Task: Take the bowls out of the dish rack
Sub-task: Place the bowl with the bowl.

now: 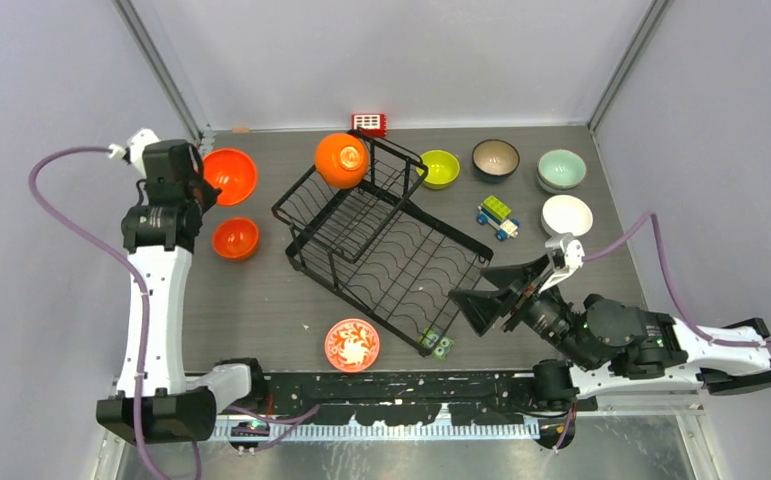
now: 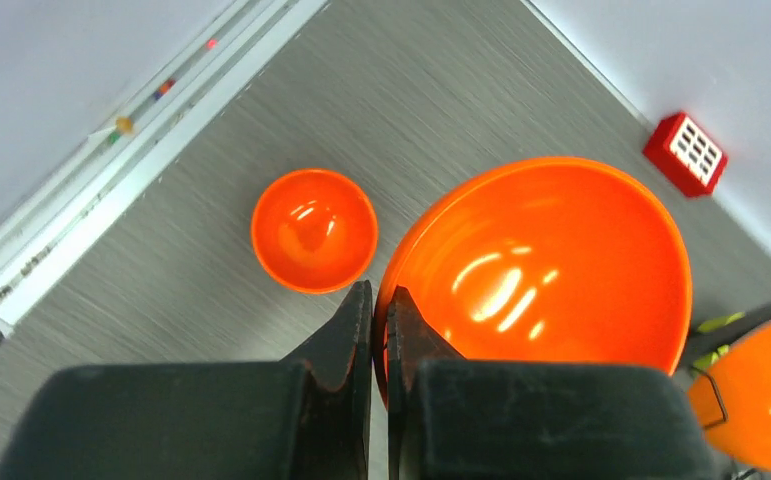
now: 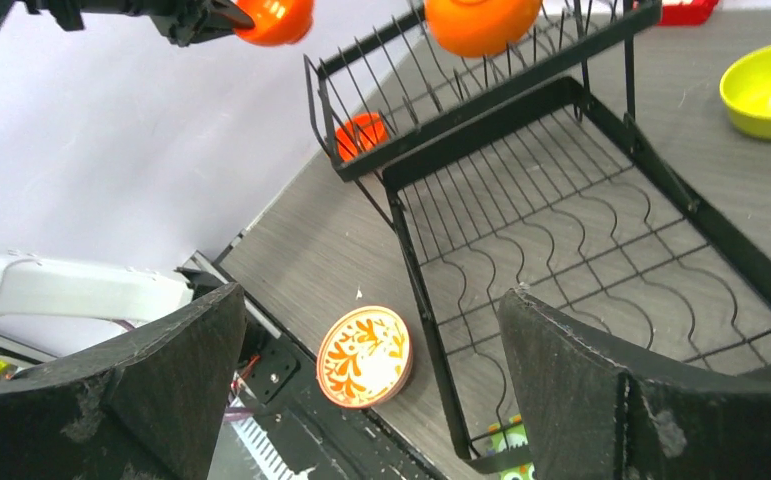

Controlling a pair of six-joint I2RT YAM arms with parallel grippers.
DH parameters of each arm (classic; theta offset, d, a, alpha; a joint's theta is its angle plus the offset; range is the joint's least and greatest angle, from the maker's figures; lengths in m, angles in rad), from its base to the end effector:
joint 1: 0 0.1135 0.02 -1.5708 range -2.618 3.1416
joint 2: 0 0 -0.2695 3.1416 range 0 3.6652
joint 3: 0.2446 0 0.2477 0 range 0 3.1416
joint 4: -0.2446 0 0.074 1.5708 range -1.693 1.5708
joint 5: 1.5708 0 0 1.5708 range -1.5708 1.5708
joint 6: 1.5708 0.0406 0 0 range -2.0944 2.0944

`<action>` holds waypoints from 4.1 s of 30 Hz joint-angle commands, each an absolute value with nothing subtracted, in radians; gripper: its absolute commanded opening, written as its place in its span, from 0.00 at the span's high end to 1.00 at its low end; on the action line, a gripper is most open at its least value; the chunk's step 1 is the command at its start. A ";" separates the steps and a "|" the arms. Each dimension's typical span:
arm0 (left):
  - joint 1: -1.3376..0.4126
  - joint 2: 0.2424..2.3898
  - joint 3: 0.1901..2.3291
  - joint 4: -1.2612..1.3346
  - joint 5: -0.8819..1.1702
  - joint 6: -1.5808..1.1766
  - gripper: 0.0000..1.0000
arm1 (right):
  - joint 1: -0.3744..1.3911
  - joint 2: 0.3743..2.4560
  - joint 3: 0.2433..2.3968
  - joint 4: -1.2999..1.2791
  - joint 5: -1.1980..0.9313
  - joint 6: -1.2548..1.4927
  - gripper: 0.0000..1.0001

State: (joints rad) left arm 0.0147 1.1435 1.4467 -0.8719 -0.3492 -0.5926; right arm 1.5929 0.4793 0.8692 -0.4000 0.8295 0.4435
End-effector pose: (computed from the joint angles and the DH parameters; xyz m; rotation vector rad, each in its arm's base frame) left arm 0.2140 0.0170 0.4274 -0.8183 1.9356 0.0272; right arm 0.0281 0.0824 0.3836 -0.2700 1.6351 0.9290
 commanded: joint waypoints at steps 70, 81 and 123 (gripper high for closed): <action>0.299 1.415 0.889 -0.372 -0.285 -0.782 0.81 | 1.591 0.580 0.747 -0.413 0.856 0.572 0.00; 0.300 1.360 0.915 -0.430 -0.288 -0.769 0.54 | 1.591 0.580 0.750 -0.417 0.853 0.570 0.00; 0.298 1.129 0.898 -0.484 -0.136 -0.799 0.54 | 1.590 0.550 0.757 -0.509 0.994 0.665 0.00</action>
State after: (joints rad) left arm 0.2905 1.2205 0.8211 -0.4911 -0.1978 -0.8036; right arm 1.5929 0.5438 0.7216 -0.4580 0.8593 0.5781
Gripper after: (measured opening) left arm 0.420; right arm 0.996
